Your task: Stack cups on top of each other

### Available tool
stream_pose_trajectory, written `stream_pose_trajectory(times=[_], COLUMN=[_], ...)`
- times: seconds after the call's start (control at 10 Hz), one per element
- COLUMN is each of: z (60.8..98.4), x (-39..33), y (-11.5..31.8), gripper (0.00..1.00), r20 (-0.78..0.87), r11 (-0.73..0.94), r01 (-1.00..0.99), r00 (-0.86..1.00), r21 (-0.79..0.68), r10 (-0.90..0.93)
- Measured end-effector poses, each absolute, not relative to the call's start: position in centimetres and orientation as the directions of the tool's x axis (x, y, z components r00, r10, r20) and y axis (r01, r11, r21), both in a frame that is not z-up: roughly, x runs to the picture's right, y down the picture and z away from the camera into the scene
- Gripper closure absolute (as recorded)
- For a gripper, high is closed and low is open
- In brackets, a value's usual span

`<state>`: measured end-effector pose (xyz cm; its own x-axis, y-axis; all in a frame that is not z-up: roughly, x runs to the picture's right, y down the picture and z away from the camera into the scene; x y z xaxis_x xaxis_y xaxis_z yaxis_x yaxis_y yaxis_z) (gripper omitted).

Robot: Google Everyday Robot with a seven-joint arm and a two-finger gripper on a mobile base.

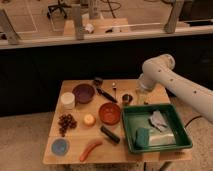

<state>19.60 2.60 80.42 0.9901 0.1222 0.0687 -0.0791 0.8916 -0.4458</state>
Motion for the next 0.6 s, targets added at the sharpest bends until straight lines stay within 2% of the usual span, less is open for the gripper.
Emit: stream_pose_trajectory(times=[0.6], z=[84.4], x=[17.8], y=[1.0], gripper=[0.20], r20=[0.044], r11=[0.893], r01=[-0.157], r00=[0.980], r21=[-0.421], r10=[0.193])
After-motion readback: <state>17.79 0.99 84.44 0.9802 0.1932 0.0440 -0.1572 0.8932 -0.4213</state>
